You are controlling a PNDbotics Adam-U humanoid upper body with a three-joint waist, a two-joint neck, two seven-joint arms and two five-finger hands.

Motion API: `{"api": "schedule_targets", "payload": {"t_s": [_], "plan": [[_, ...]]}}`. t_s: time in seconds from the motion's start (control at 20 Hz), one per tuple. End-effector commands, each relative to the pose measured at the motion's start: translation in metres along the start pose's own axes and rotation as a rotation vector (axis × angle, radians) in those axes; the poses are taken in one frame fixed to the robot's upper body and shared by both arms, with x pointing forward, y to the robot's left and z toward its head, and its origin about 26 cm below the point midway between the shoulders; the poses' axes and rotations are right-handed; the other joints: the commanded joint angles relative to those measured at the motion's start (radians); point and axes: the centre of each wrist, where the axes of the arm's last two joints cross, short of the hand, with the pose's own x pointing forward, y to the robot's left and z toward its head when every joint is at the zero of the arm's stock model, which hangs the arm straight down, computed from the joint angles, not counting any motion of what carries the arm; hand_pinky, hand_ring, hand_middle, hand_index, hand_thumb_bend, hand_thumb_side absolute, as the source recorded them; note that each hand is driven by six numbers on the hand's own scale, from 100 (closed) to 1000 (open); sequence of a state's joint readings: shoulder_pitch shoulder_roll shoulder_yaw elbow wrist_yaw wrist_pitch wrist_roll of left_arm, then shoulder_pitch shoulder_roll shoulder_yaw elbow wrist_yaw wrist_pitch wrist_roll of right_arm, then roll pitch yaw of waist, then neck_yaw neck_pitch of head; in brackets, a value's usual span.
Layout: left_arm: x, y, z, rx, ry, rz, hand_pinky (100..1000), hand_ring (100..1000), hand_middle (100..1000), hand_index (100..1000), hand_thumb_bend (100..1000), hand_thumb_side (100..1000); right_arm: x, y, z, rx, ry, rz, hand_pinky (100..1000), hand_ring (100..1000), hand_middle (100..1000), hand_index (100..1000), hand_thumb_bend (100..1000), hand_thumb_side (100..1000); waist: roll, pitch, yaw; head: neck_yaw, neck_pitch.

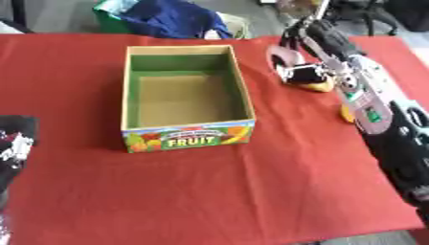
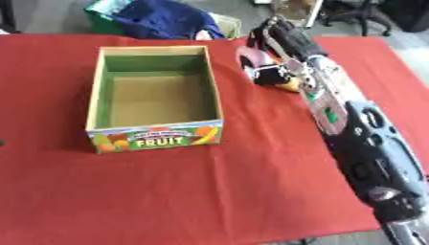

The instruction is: Pick up objects on the table and place them in the box.

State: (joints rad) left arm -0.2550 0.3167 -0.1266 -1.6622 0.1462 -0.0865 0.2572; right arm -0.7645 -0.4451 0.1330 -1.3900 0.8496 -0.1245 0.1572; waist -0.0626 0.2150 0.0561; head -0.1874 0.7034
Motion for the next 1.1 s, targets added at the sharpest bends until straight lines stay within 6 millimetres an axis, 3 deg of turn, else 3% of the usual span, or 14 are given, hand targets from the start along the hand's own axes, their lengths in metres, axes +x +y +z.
{"api": "schedule_targets", "payload": {"t_s": [0.05, 0.4, 0.7, 0.8, 0.85, 0.9, 0.95, 1.0, 1.1], "plan": [[0.006, 0.0, -0.004, -0.01, -0.023, 0.003, 549, 689, 516, 619, 560, 420, 0.015, -0.005, -0.021, -0.002, -0.061, -0.008, 652, 608, 340, 564, 100, 153, 0.008, -0.02, 0.005, -0.005, -0.004], [0.009, -0.004, -0.006, -0.015, -0.032, 0.018, 550, 689, 515, 619, 561, 421, 0.05, 0.029, -0.062, 0.103, -0.136, -0.043, 649, 609, 363, 589, 100, 181, 0.019, -0.009, 0.03, -0.016, -0.016], [0.01, -0.005, -0.007, -0.017, -0.035, 0.025, 550, 689, 515, 619, 560, 421, 0.062, 0.07, -0.07, 0.318, -0.179, -0.02, 697, 681, 463, 657, 100, 249, 0.022, -0.002, 0.039, -0.023, -0.017], [0.01, -0.005, -0.007, -0.019, -0.035, 0.025, 550, 689, 515, 619, 560, 421, 0.061, 0.08, -0.067, 0.428, -0.208, -0.001, 730, 732, 556, 724, 100, 285, 0.022, -0.001, 0.037, -0.022, -0.018], [0.01, -0.005, -0.007, -0.018, -0.034, 0.025, 551, 689, 515, 619, 560, 421, 0.06, 0.08, -0.067, 0.458, -0.217, 0.004, 742, 755, 686, 793, 121, 282, 0.022, -0.001, 0.036, -0.021, -0.018], [0.01, -0.005, -0.007, -0.017, -0.034, 0.024, 551, 689, 515, 619, 560, 421, 0.059, 0.079, -0.066, 0.468, -0.222, 0.006, 744, 759, 704, 802, 129, 281, 0.022, -0.001, 0.034, -0.021, -0.017], [0.01, -0.005, -0.007, -0.017, -0.034, 0.024, 551, 689, 515, 619, 559, 421, 0.058, 0.076, -0.065, 0.463, -0.222, 0.004, 759, 789, 797, 859, 184, 263, 0.021, -0.001, 0.032, -0.021, -0.017], [0.01, -0.005, -0.007, -0.017, -0.034, 0.024, 551, 689, 515, 619, 559, 421, 0.057, 0.072, -0.065, 0.45, -0.218, 0.001, 762, 795, 815, 872, 195, 258, 0.021, -0.002, 0.03, -0.021, -0.017], [0.009, -0.005, -0.006, -0.017, -0.033, 0.024, 551, 689, 515, 619, 559, 421, 0.054, 0.062, -0.064, 0.406, -0.209, -0.014, 777, 827, 892, 917, 210, 332, 0.02, -0.003, 0.026, -0.021, -0.018]]}}
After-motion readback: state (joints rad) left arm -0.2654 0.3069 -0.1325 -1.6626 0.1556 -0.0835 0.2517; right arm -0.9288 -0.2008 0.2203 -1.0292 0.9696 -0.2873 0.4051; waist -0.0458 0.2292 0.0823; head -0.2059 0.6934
